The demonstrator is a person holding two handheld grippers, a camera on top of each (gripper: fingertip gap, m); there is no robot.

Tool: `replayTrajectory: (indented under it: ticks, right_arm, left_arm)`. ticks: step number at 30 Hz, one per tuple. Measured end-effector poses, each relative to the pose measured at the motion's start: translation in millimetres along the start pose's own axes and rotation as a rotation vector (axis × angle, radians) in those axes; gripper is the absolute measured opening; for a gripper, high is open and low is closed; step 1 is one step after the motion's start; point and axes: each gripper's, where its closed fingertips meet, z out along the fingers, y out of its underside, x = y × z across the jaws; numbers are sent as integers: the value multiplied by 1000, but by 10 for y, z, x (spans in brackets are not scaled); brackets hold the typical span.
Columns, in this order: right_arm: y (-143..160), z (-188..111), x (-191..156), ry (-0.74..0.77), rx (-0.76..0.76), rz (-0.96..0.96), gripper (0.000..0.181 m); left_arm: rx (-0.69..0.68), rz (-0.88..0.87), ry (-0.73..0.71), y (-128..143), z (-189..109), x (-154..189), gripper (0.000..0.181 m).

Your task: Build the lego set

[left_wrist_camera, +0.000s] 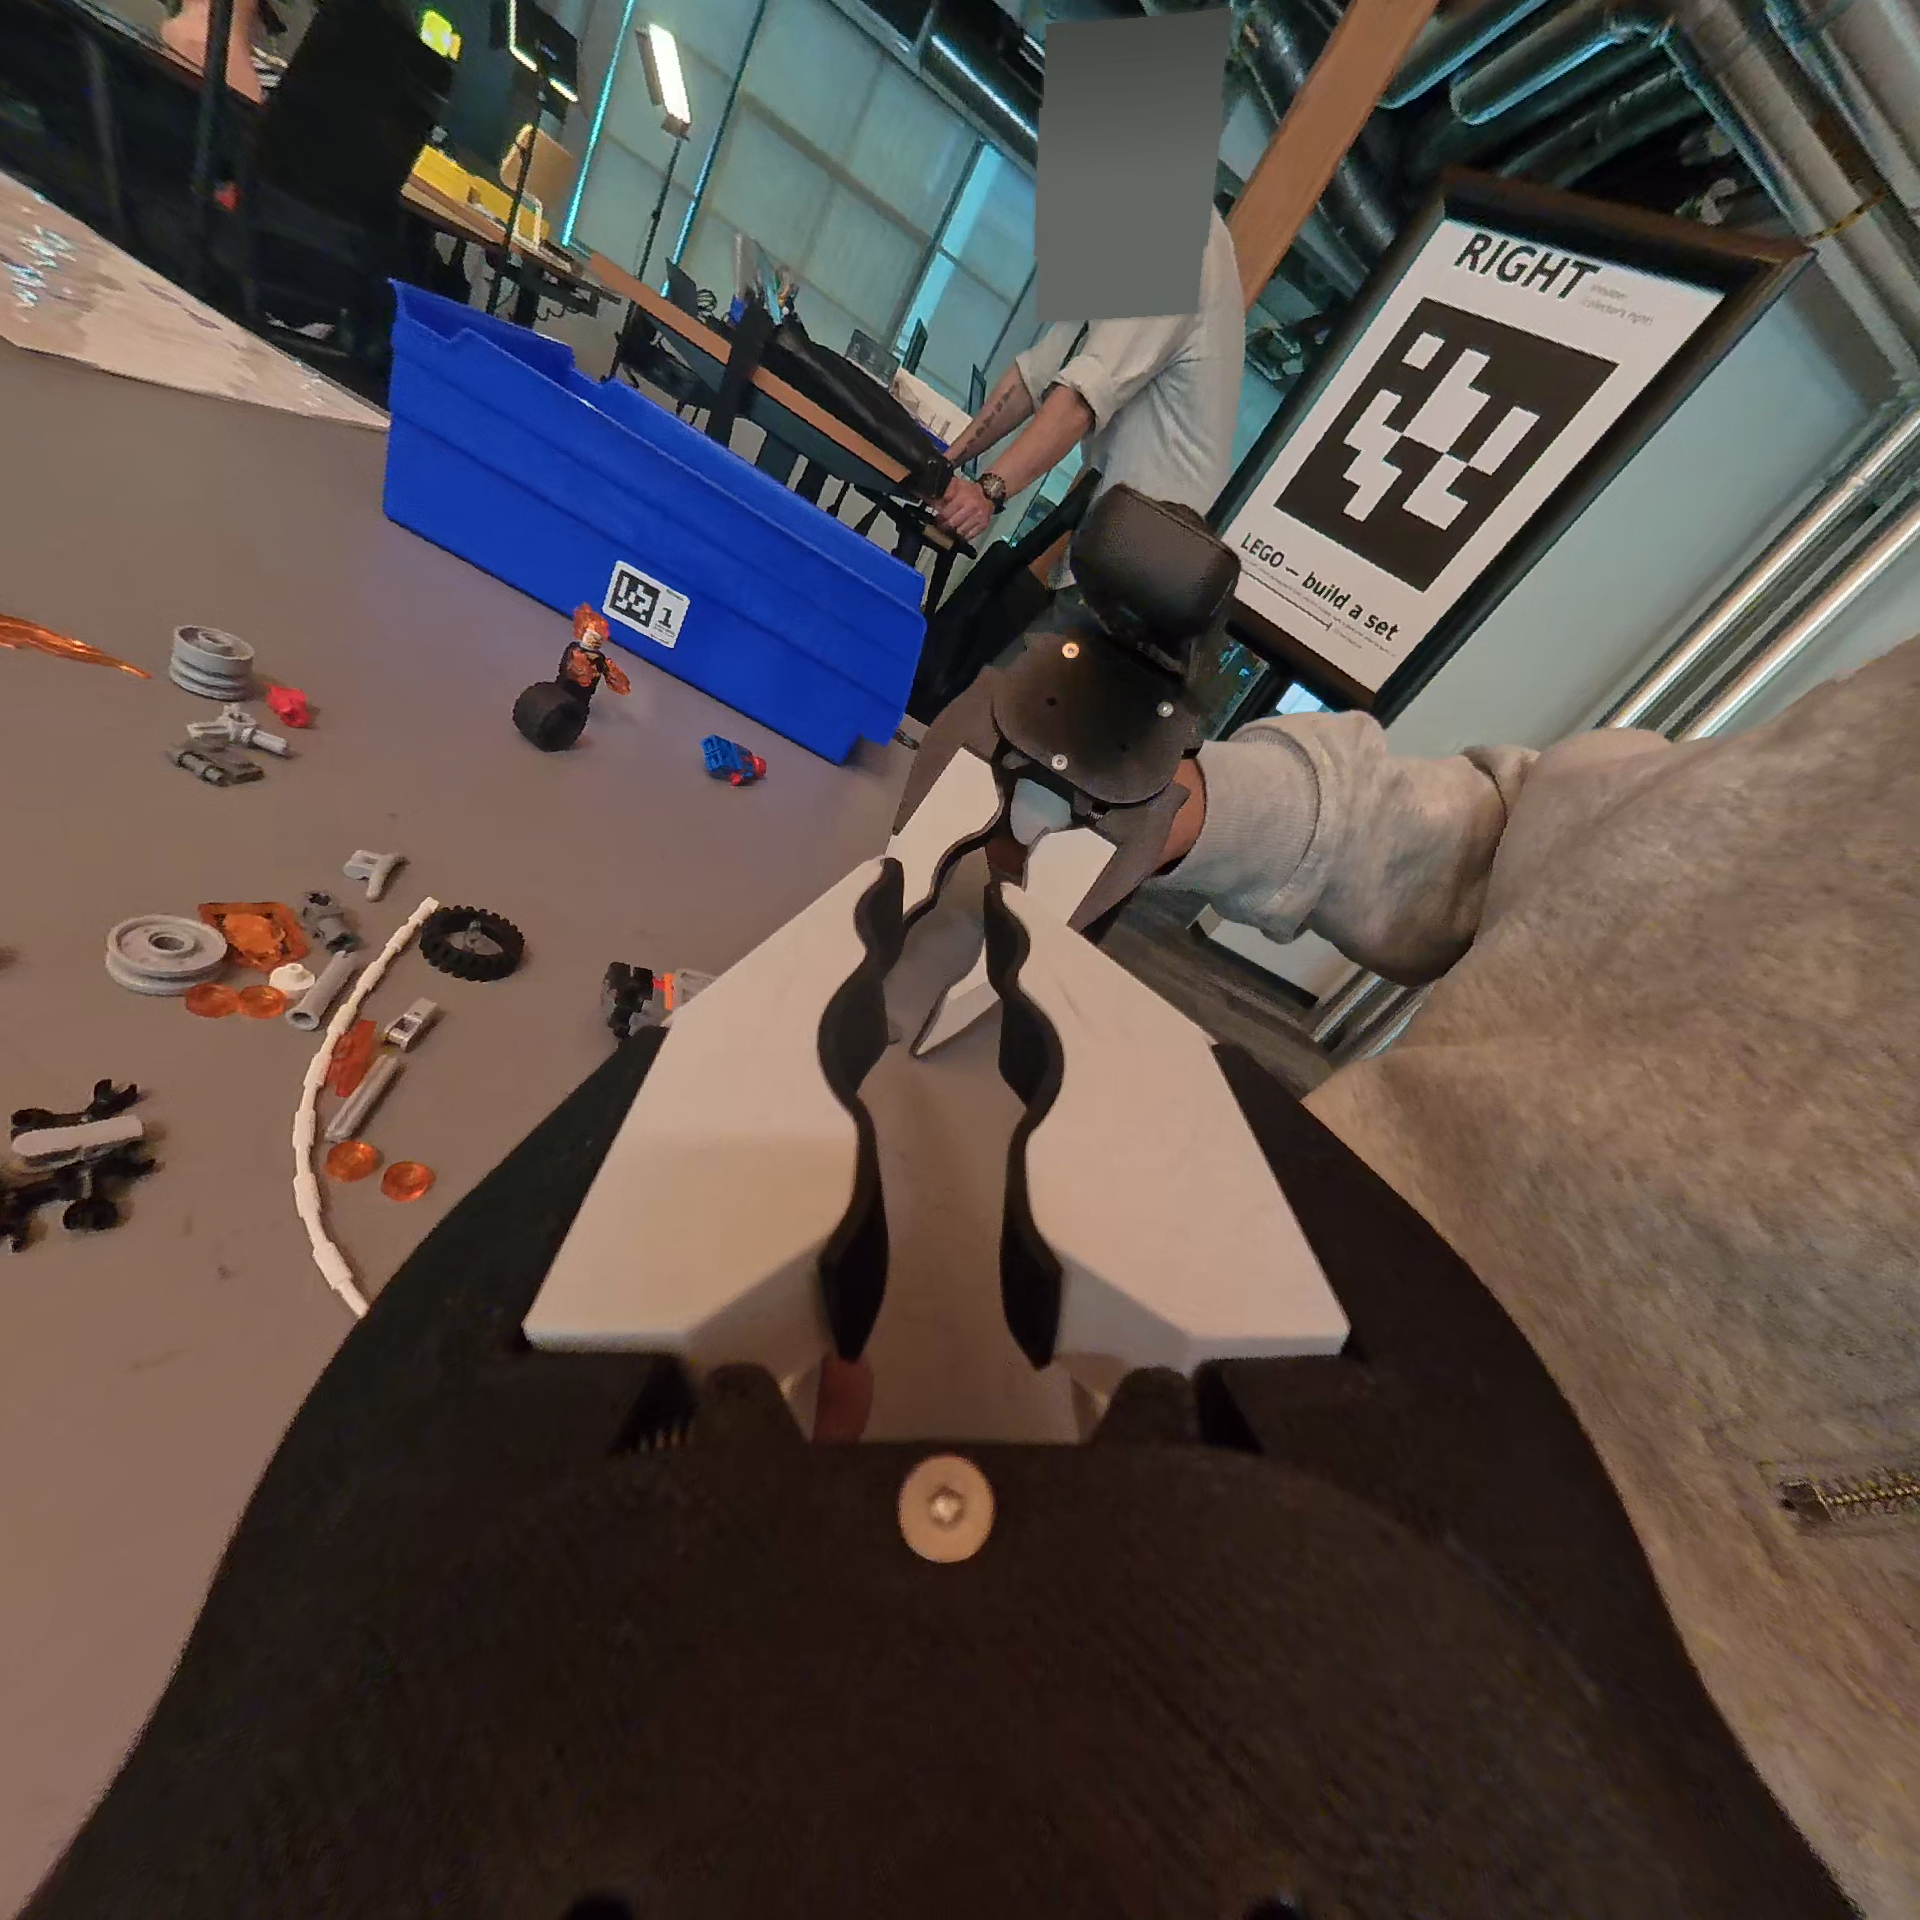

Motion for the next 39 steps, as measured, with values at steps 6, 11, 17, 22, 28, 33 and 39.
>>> replayTrajectory:
  ticks: [6, 11, 17, 22, 28, 33, 39]
  right_arm:
    - [34, -7, 2, -19, -102, -35, 21]
    - [45, -5, -5, -27, -157, -62, 14]
    - [54, -5, -1, -24, -193, -85, 13]
    - [-5, -13, 13, 5, -186, -132, 13]
    - [-285, -110, 59, 38, -100, -301, 13]
    - [-470, -158, 169, 33, -88, -416, 13]
    - [-693, -140, 289, 6, -106, -519, 13]
  left_arm:
    - [5, -18, 7, -4, -3, -8, 13]
    - [2, -22, 9, 3, 0, -10, 13]
    - [6, -29, 12, -4, -2, -14, 13]
    - [6, -33, 7, -3, -5, -26, 13]
    - [80, -27, -158, -130, -170, -288, 13]
    - [115, -16, -307, -193, -324, -505, 28]
    - [-54, -33, -284, 62, -150, -495, 46]
